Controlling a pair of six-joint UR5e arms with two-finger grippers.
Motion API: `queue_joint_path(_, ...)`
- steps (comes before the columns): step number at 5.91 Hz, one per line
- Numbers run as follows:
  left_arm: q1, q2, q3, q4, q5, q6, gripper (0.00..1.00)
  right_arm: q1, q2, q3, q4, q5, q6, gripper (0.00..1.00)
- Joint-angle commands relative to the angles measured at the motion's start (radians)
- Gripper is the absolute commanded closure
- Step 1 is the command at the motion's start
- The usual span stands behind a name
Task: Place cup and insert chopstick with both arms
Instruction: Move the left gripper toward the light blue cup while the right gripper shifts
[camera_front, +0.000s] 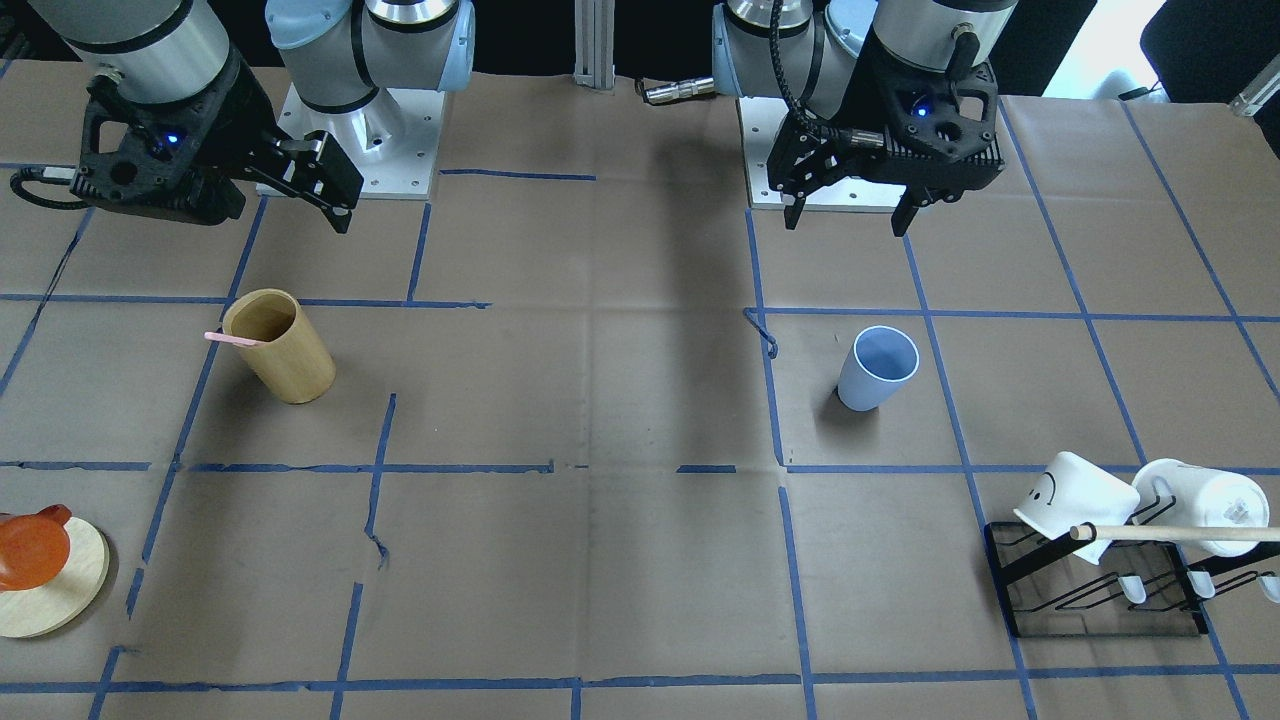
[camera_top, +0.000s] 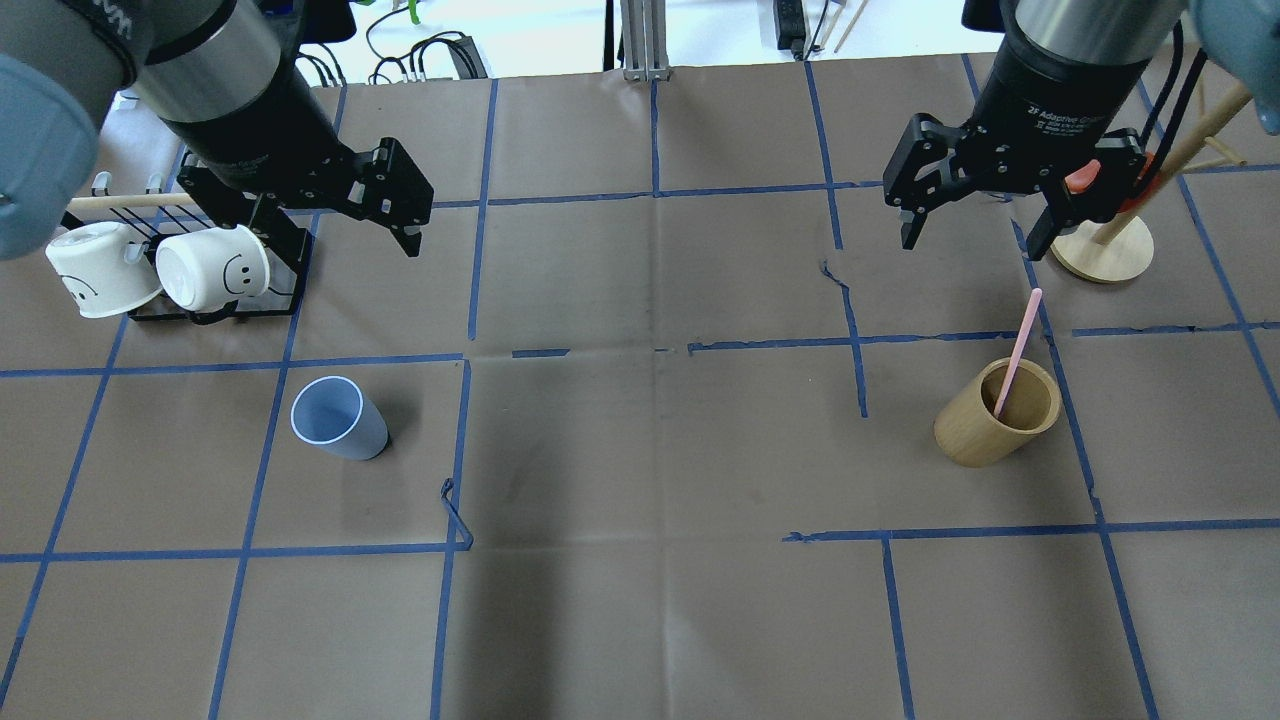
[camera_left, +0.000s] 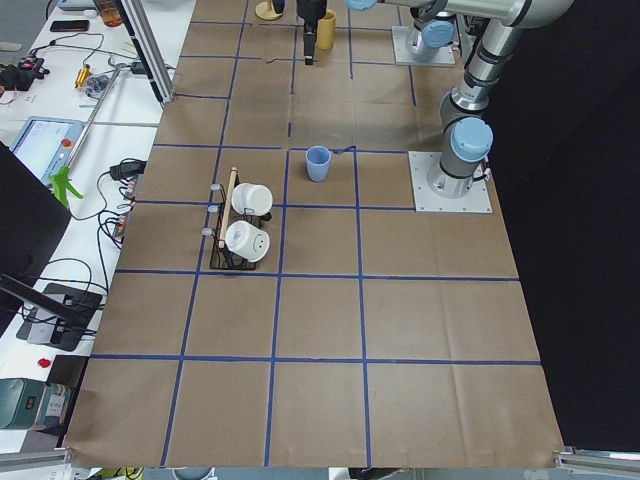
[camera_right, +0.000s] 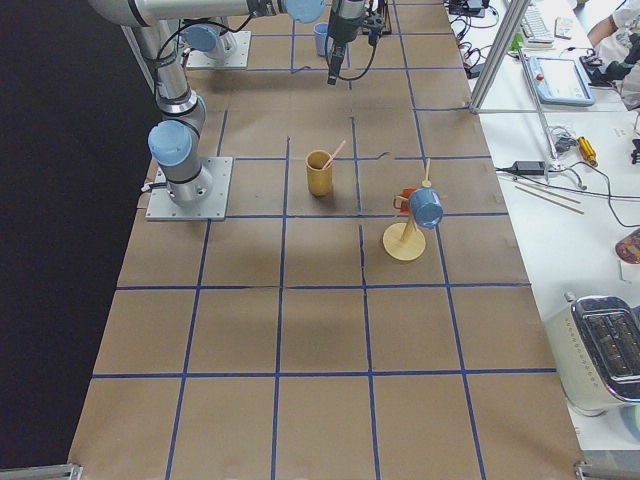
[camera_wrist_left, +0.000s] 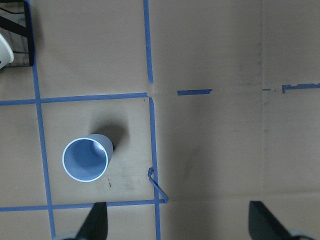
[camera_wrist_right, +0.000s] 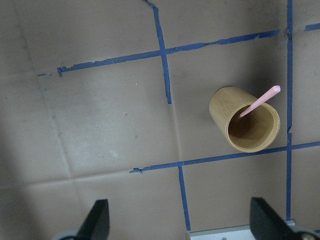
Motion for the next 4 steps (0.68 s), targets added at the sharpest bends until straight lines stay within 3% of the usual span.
queue_joint_path(1,0.0,0.0,0.0,0.0,0.0,0.0,0.01,0.0,0.001,0.005,0.0,-0.003,0.012,0.0)
queue_joint_path(4,-0.002,-0.003,-0.006,0.005,-0.003,0.005,0.01,0.0,0.001,0.005,-0.001,-0.005,0.008,0.0)
